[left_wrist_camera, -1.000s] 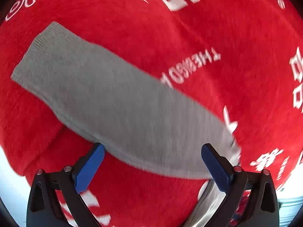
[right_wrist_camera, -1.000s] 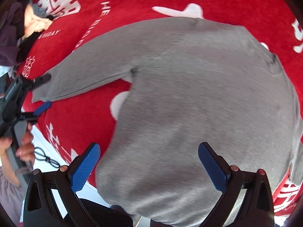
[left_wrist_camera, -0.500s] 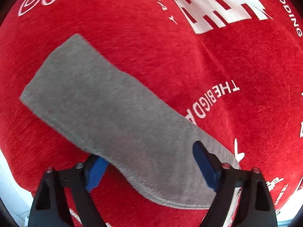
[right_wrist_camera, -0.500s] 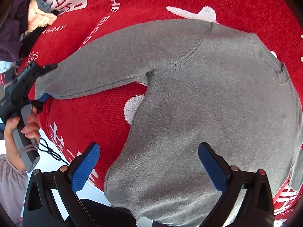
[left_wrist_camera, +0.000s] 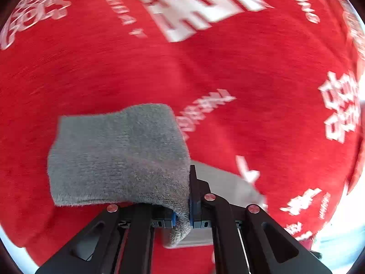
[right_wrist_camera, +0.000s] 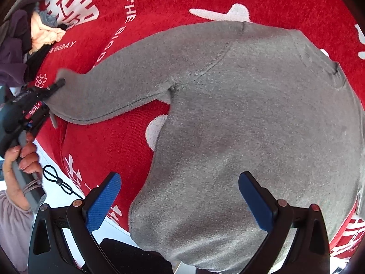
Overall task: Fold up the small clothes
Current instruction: 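Grasp the sweater sleeve cuff with the left gripper and lift it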
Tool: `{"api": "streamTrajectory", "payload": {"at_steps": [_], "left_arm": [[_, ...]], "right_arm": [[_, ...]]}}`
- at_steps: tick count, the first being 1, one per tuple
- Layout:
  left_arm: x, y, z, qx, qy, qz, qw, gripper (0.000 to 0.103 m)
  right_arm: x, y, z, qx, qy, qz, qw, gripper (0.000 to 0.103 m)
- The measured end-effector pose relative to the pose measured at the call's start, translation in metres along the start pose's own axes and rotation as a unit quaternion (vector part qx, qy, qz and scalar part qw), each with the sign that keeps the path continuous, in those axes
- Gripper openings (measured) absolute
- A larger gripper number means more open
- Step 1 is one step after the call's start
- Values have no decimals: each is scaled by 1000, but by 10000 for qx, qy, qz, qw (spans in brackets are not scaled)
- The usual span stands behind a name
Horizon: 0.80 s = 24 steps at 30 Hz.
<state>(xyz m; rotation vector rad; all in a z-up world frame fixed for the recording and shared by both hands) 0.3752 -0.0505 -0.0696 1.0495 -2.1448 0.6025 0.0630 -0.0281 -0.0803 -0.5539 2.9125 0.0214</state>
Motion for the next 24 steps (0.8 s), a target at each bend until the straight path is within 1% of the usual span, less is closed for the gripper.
{"api": "streamTrajectory", "payload": {"at_steps": [3, 4, 5, 6, 8, 10, 11, 14, 15, 16, 17, 18, 19, 20, 21, 22, 23, 24], "left_arm": [[42, 11, 3, -141, 356, 325, 9987, 8], [65, 20, 7, -239, 541, 499, 9970, 8], [77, 23, 7, -279, 620, 584, 9960, 8], [101, 35, 12, -365, 758, 789, 9933, 8], [128, 52, 19, -490, 928, 1003, 9894, 8], [167, 79, 33, -680, 1126, 1298, 9828, 8], [178, 88, 40, -738, 1150, 1408, 9806, 8], [218, 138, 71, -1079, 1175, 1786, 9709, 8], [228, 154, 82, -1188, 1146, 1904, 9677, 8], [240, 179, 95, -1291, 1061, 2127, 9627, 8], [247, 195, 105, -1360, 980, 2306, 9585, 8], [254, 215, 117, -1459, 876, 2487, 9535, 8], [260, 241, 134, -1635, 757, 2663, 9469, 8], [260, 253, 142, -1726, 699, 2728, 9439, 8], [261, 271, 154, -1849, 583, 2841, 9390, 8], [261, 292, 168, -1951, 392, 3024, 9322, 8], [259, 304, 177, -1974, 215, 3169, 9275, 8], [254, 322, 191, -1928, -170, 3424, 9194, 8]], "right_arm": [[11, 4, -6, 84, -18, 153, 9998, 103], [17, 6, -9, 116, -15, 223, 9997, 103], [21, 8, -12, 139, -20, 269, 9995, 103], [28, 10, -16, 177, -17, 329, 9993, 103], [44, 16, -24, 257, 3, 420, 9988, 103], [66, 22, -34, 331, 31, 552, 9979, 103], [75, 24, -38, 355, 43, 612, 9975, 103], [113, 39, -53, 480, 130, 901, 9947, 103], [127, 45, -58, 517, 158, 1012, 9934, 103], [143, 53, -63, 549, 189, 1139, 9918, 103], [155, 59, -65, 561, 219, 1246, 9904, 103], [168, 66, -68, 563, 246, 1360, 9888, 103], [185, 76, -70, 557, 276, 1519, 9864, 103], [200, 85, -72, 548, 292, 1636, 9846, 103], [214, 94, -72, 526, 311, 1784, 9821, 103], [224, 100, -73, 515, 319, 1878, 9803, 103], [238, 108, -73, 508, 323, 2007, 9778, 103], [249, 116, -73, 501, 328, 2116, 9755, 103]]}}
Point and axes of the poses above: each gripper's, at about its wrist camera, not at the fingertips, and z roughly the way its jaws point, x to its right, y to its underside, the point moved 5 cm from there along z, roughly the way its jaws point, and after that the axes turned 10 degrees about -z, right-handed, at the moved point
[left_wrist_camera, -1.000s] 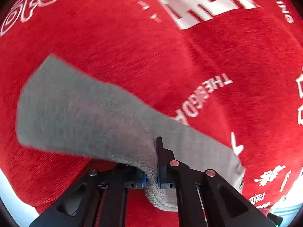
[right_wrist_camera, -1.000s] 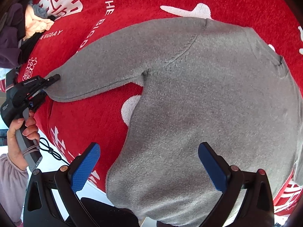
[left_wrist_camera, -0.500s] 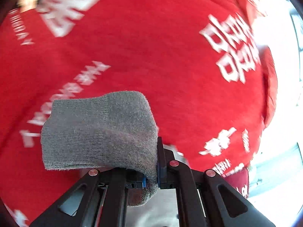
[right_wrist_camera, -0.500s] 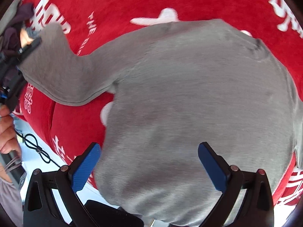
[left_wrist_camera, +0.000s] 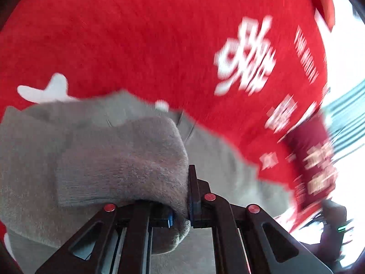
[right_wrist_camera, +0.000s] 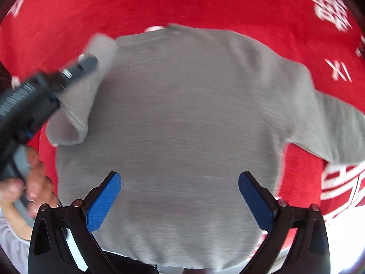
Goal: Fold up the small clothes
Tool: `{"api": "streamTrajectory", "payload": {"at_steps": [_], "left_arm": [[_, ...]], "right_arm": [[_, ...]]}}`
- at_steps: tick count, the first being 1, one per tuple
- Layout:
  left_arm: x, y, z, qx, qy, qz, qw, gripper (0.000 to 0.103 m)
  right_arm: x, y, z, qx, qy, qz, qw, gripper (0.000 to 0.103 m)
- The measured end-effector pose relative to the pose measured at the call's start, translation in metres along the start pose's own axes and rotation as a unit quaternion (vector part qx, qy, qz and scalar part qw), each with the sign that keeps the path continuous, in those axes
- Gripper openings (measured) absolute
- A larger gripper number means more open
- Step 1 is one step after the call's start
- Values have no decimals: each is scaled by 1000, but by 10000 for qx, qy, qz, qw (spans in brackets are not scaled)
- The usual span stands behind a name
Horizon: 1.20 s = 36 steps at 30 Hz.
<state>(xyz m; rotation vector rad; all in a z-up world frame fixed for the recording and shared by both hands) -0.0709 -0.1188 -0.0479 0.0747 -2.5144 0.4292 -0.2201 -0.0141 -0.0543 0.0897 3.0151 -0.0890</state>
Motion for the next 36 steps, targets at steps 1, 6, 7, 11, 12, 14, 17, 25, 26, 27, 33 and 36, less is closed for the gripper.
{"api": "streamTrajectory", "payload": {"at_steps": [1, 6, 7, 11, 12, 14, 17, 25, 26, 27, 33, 36], "left_arm": [[1, 6, 11, -63, -278, 104, 9995, 9], [2, 31, 27, -49, -1275, 575, 9902, 73], [5, 34, 21, -40, -1357, 705, 9882, 73], [11, 28, -13, 101, -1429, 888, 9857, 73], [7, 27, -28, 193, -1472, 932, 9845, 86], [-13, 18, -60, 436, -1748, 957, 9790, 99], [-69, 18, -109, 700, -2433, 900, 9632, 99], [-183, 38, -125, 264, -3557, 642, 9320, 99], [-185, 38, -121, 265, -3579, 670, 9310, 99], [-184, 37, -115, 274, -3605, 714, 9296, 99], [-188, 21, -103, 690, -4052, 454, 9105, 100], [-201, 15, -110, 804, -4114, 65, 9079, 100]], "right_arm": [[14, 2, 0, -4, 14, 86, 10000, 103], [45, 10, 6, -51, 62, 297, 9995, 103], [49, 10, 7, -53, 82, 298, 9995, 103], [55, 4, 0, 71, 203, 175, 9996, 103], [49, -2, -5, 154, 261, 54, 9995, 103], [31, -14, -16, 380, 377, -301, 9981, 103], [-11, -40, -24, 751, 550, -1252, 9878, 103], [-144, -72, 24, 1015, 1665, -3768, 9055, 102], [-149, -71, 32, 997, 1929, -4018, 8896, 101], [-149, -69, 41, 941, 2229, -4237, 8729, 98], [-129, -96, 61, 726, 2395, -3981, 8826, 10], [-87, -112, 13, 1407, 1000, -2449, 9541, 10]]}}
Point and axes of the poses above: each gripper's, at about its wrist camera, not at the fingertips, and z roughly the way its jaws point, x to its right, y to its underside, the point moved 5 cm from there along z, roughly the way its jaws point, and after that the axes turned 10 degrees about -z, right-handed, at the moved point
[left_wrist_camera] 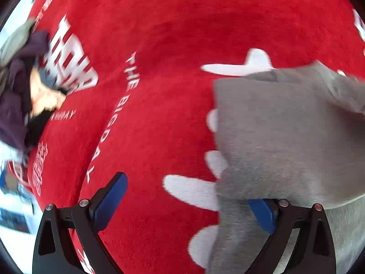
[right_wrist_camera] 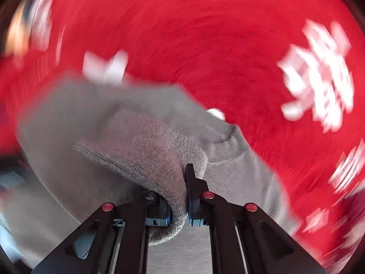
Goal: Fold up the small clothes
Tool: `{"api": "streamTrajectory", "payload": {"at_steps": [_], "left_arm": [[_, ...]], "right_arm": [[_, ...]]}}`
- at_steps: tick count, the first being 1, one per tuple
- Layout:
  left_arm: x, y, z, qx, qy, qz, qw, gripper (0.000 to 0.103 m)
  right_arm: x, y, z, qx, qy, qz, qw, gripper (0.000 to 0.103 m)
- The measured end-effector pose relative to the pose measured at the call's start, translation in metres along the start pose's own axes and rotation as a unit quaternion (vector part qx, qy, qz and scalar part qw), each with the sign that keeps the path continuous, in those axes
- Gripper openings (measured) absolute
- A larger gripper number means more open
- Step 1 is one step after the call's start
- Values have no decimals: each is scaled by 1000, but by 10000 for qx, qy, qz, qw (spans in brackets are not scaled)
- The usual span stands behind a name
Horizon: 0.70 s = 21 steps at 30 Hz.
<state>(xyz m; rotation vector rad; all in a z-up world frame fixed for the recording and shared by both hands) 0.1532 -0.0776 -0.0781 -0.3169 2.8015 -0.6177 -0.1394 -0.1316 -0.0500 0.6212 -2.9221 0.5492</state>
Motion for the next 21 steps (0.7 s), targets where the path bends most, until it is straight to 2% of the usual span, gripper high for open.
{"api": "streamTrajectory", "payload": {"at_steps": [1, 3, 5, 6, 7, 8, 10, 11, 14, 17, 18, 19, 20, 21], "left_arm": [[-5, 1, 2, -76, 72, -95, 9999, 100], [-11, 3, 4, -174, 229, -168, 9994, 100], [-11, 7, 4, -225, 300, -104, 9992, 100], [-12, 8, 4, -264, 334, -54, 9991, 100], [-14, 9, 5, -314, 365, -29, 9988, 100], [-15, 9, 5, -359, 414, -34, 9985, 100], [-22, 10, 5, -582, 640, -144, 9961, 100], [-26, 11, 4, -676, 746, -214, 9947, 100], [-42, 11, 0, -1010, 1147, -563, 9867, 100], [-53, 3, -6, -1294, 1953, -1018, 9668, 100], [-52, 0, -7, -1338, 2128, -1044, 9623, 100], [-47, -5, -5, -1452, 2470, -1049, 9523, 100], [-43, -7, -3, -1527, 2636, -1034, 9468, 100], [-33, -10, 3, -1705, 2935, -966, 9356, 99]], "right_arm": [[16, 5, -5, 94, -171, 504, 9985, 10], [53, 29, -7, 176, -602, 1739, 9828, 10], [77, 60, 9, -15, -1182, 2729, 9548, 13], [84, 75, 17, -116, -1473, 3132, 9381, 20], [91, 96, 28, -270, -1718, 3605, 9164, 30], [95, 109, 33, -344, -1793, 3857, 9044, 37], [105, 127, 28, -52, -2005, 4391, 8758, 40], [107, 131, 24, -73, -1960, 4479, 8723, 42], [116, 147, 8, -309, -1428, 4616, 8750, 51], [117, 155, -10, -510, -1004, 4444, 8887, 51], [113, 156, -18, -540, -877, 4331, 8954, 51], [107, 154, -27, -558, -733, 4122, 9064, 51], [104, 152, -32, -541, -683, 3943, 9148, 51], [96, 145, -41, -495, -638, 3609, 9291, 51]]}}
Point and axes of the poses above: each gripper's, at about its wrist camera, not at the fingertips, and z roughly the way its jaws point, x to its right, y to its underside, the point moved 5 cm from there along z, roughly the way its jaws point, and after that the axes turned 10 degrees about -z, right-handed, at the moved point
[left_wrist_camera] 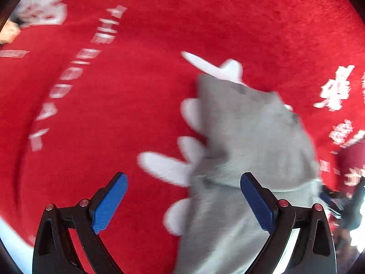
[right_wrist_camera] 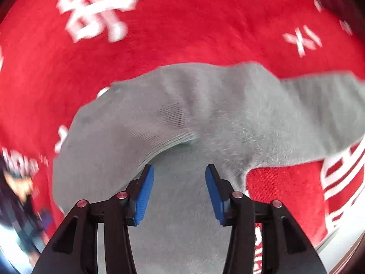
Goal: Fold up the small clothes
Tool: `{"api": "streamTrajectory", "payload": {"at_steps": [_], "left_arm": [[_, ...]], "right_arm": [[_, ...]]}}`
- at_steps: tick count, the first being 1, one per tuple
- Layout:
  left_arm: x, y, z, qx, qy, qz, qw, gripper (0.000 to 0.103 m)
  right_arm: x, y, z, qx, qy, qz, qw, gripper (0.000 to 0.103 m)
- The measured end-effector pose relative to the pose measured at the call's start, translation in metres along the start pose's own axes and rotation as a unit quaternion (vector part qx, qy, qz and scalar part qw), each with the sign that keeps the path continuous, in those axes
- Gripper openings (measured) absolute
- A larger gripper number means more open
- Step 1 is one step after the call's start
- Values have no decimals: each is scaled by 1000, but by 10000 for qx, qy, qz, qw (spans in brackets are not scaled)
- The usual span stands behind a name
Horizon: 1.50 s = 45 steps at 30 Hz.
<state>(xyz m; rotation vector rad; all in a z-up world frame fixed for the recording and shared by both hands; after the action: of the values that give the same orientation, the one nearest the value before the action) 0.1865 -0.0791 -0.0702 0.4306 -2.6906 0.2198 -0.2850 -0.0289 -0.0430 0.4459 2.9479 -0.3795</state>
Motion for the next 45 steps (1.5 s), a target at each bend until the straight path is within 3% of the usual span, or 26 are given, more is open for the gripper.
{"api": "streamTrajectory", "payload": {"at_steps": [2, 5, 7, 9, 11, 13, 16, 21, 25, 26, 27, 30, 34, 36, 39, 42, 43, 44, 45], "left_arm": [[9, -4, 14, -209, 230, 161, 9994, 99], [23, -5, 36, -505, 332, 545, 9967, 97], [30, -3, 39, -486, 314, 765, 9954, 92], [35, -2, 39, -543, 489, 889, 9934, 78], [36, 2, 38, -627, 603, 978, 9914, 77], [38, 5, 39, -634, 696, 1113, 9893, 75], [37, 6, 39, -632, 840, 1250, 9866, 72], [34, 8, 38, -614, 1186, 1339, 9820, 70], [26, 8, 36, -533, 1129, 1463, 9813, 49], [24, 9, 35, -528, 1111, 1426, 9821, 37], [20, 7, 36, -537, 1091, 1344, 9834, 30], [15, 4, 35, -484, 1045, 1221, 9858, 20], [9, 7, 27, -228, 757, 1291, 9885, 20], [-3, 9, 28, -194, 529, 1195, 9912, 6], [-17, 9, 23, -121, 509, 853, 9950, 6], [-23, 3, 13, -13, 192, 574, 9982, 7], [-23, 2, 11, -3, 105, 572, 9983, 7], [-22, 0, 9, 15, 19, 587, 9983, 20], [-20, -2, 6, 37, -50, 606, 9981, 52]], "right_arm": [[-28, -1, -8, 53, -124, -654, 9978, 51], [-87, -8, 5, -256, -880, -1328, 9869, 51], [-140, -23, 27, -548, -1512, -1808, 9703, 53], [-185, -39, 46, -770, -1959, -2167, 9533, 54], [-234, -55, 68, -1009, -2352, -2469, 9346, 55], [-279, -73, 94, -1171, -2469, -2696, 9234, 55], [-316, -88, 127, -1446, -2546, -2874, 9120, 55], [-349, -87, 173, -1927, -1998, -3701, 8866, 55], [-352, -73, 189, -2455, -1858, -3990, 8638, 51], [-351, -72, 188, -2421, -1824, -4032, 8634, 43], [-351, -72, 187, -2436, -1826, -4023, 8634, 8], [-357, -76, 183, -2315, -1826, -4047, 8656, 8], [-369, -93, 174, -1926, -1858, -3926, 8799, 8], [-370, -94, 182, -1943, -1718, -3940, 8818, 8], [-367, -84, 201, -1939, -1541, -3882, 8877, 9], [-364, -83, 197, -1668, -1590, -3584, 9047, 15], [-361, -84, 190, -1574, -1621, -3509, 9087, 21], [-357, -85, 182, -1466, -1625, -3461, 9123, 32], [-350, -87, 171, -1331, -1604, -3394, 9173, 38]]}}
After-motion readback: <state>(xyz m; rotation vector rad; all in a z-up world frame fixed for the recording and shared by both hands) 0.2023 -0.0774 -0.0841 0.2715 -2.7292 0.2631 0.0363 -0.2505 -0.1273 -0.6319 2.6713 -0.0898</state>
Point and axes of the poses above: each gripper's, at about its wrist camera, not at the fingertips, and z roughly the way its jaws point, x to its right, y to its underside, the point moved 5 cm from there along z, roughly the way its jaws point, and after that the axes turned 10 degrees about -z, right-handed, at the moved point
